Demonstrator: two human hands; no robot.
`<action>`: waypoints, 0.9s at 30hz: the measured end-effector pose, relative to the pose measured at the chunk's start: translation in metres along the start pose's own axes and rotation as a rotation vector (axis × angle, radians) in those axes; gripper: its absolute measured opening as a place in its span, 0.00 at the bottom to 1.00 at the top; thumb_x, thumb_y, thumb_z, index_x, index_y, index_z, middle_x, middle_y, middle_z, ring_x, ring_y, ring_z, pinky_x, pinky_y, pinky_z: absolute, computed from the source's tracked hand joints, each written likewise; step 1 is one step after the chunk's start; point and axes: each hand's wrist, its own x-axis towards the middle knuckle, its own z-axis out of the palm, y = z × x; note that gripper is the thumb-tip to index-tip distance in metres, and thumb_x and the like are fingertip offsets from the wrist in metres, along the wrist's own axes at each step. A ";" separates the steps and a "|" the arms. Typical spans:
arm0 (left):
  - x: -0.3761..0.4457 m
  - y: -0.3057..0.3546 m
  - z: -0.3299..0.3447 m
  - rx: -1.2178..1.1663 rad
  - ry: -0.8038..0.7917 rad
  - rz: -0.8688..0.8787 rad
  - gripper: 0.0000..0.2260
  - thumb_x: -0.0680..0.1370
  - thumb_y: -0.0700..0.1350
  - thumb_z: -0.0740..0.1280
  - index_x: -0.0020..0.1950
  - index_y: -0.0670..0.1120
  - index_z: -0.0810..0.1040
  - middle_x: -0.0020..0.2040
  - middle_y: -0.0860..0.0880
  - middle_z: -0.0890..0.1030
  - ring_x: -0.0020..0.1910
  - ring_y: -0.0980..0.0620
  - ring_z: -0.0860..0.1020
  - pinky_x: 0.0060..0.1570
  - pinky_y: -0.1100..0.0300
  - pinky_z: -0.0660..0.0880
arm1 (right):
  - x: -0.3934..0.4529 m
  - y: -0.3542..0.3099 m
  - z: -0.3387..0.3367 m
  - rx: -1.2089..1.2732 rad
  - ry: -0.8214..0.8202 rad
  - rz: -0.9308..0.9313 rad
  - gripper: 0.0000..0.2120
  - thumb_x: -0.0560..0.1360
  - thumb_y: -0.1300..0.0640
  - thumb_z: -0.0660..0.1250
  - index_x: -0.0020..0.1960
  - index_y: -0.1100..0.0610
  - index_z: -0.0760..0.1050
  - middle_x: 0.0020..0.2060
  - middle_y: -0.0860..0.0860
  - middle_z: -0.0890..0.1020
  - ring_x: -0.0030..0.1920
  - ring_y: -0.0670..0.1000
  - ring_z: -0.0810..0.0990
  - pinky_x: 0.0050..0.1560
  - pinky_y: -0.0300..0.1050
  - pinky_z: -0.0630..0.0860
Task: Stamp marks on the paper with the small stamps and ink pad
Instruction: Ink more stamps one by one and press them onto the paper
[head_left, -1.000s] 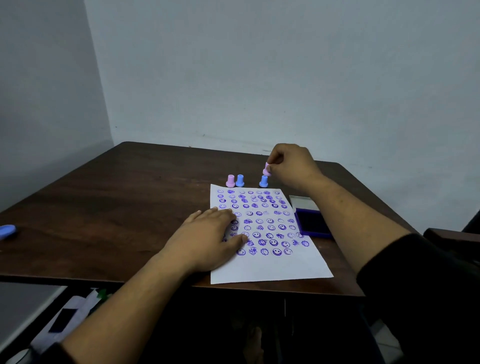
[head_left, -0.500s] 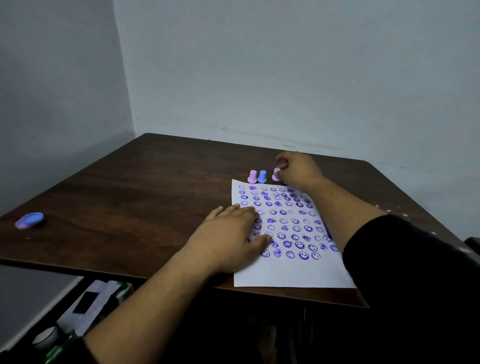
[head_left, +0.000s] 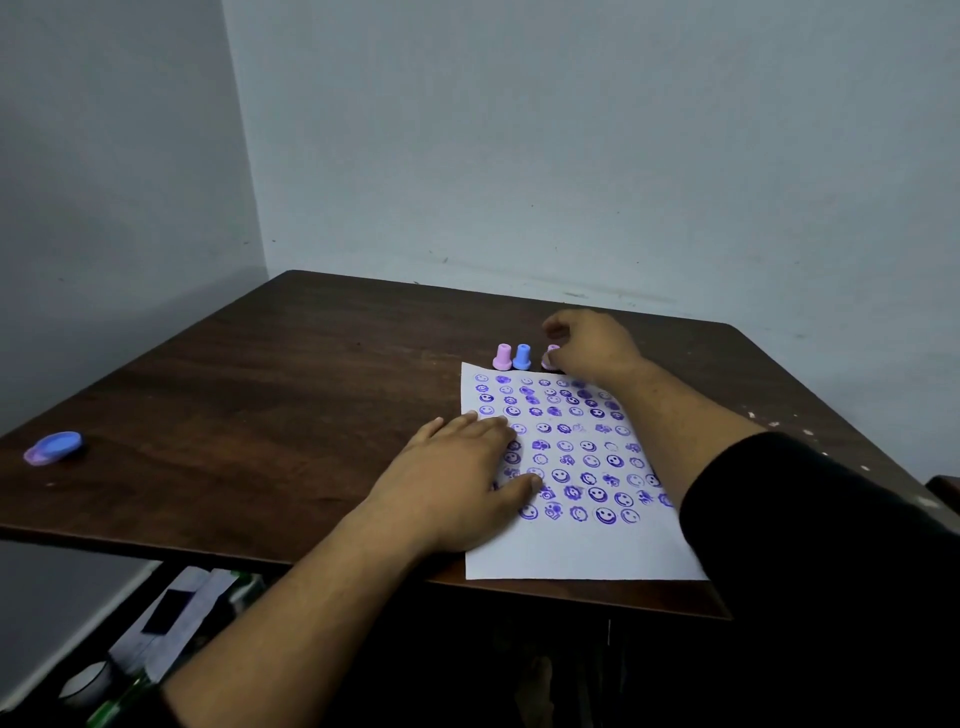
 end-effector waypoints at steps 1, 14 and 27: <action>0.000 0.000 0.000 0.002 0.000 0.001 0.32 0.78 0.70 0.54 0.78 0.55 0.64 0.80 0.55 0.63 0.79 0.53 0.57 0.77 0.49 0.51 | 0.000 -0.003 -0.001 0.001 0.002 -0.022 0.24 0.71 0.52 0.78 0.67 0.45 0.81 0.61 0.43 0.87 0.63 0.48 0.84 0.71 0.52 0.74; 0.001 -0.003 0.004 -0.005 0.021 0.004 0.33 0.76 0.71 0.53 0.77 0.56 0.64 0.79 0.56 0.63 0.79 0.53 0.57 0.77 0.49 0.51 | 0.001 -0.025 0.010 -0.080 -0.030 -0.174 0.07 0.75 0.52 0.75 0.52 0.47 0.84 0.46 0.43 0.87 0.53 0.49 0.85 0.69 0.53 0.73; 0.001 -0.005 0.000 0.003 0.035 0.007 0.31 0.78 0.70 0.55 0.76 0.55 0.65 0.78 0.56 0.65 0.78 0.52 0.59 0.75 0.49 0.52 | -0.037 -0.016 -0.029 0.276 0.152 -0.090 0.09 0.74 0.61 0.71 0.43 0.46 0.81 0.32 0.36 0.86 0.32 0.36 0.85 0.39 0.33 0.78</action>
